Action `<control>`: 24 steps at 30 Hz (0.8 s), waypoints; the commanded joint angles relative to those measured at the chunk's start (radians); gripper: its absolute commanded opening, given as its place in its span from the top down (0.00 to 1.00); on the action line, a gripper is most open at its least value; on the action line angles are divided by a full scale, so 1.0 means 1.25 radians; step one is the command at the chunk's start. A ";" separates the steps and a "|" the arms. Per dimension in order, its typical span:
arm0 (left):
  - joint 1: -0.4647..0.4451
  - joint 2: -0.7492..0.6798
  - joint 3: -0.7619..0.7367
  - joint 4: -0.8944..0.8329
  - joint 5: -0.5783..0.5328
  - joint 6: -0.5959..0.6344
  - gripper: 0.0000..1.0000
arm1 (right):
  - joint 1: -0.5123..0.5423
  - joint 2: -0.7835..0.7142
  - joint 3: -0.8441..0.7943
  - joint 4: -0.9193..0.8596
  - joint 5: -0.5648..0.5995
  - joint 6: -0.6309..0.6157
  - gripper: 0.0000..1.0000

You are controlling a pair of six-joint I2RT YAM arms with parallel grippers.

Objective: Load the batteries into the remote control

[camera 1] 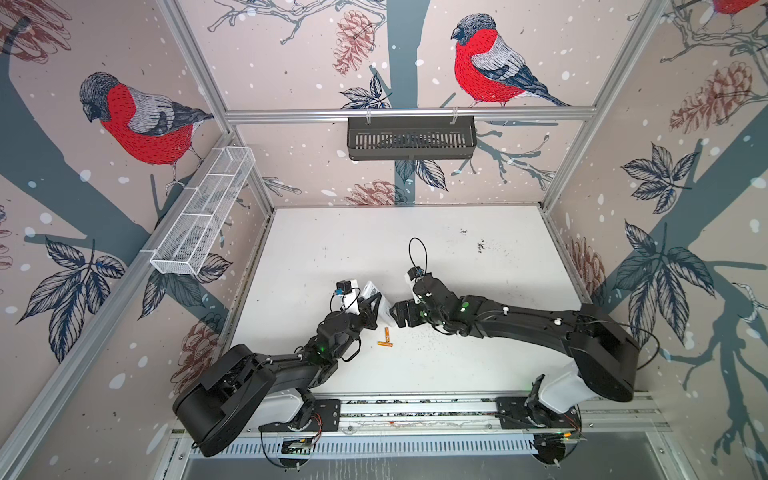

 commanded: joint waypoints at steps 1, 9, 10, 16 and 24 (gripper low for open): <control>0.000 -0.045 0.036 -0.083 0.047 0.007 1.00 | -0.002 -0.057 -0.036 0.064 0.009 -0.113 0.10; 0.001 -0.133 0.164 -0.338 0.109 0.010 1.00 | -0.001 -0.136 -0.069 0.082 -0.025 -0.221 0.15; 0.001 -0.134 0.181 -0.361 0.121 0.011 1.00 | 0.000 -0.141 -0.070 0.083 -0.032 -0.230 0.15; 0.002 -0.132 0.237 -0.435 0.160 0.014 1.00 | 0.004 -0.145 -0.069 0.084 -0.008 -0.242 0.17; 0.000 -0.125 0.265 -0.450 0.192 0.013 1.00 | 0.002 -0.127 -0.065 0.083 -0.010 -0.247 0.21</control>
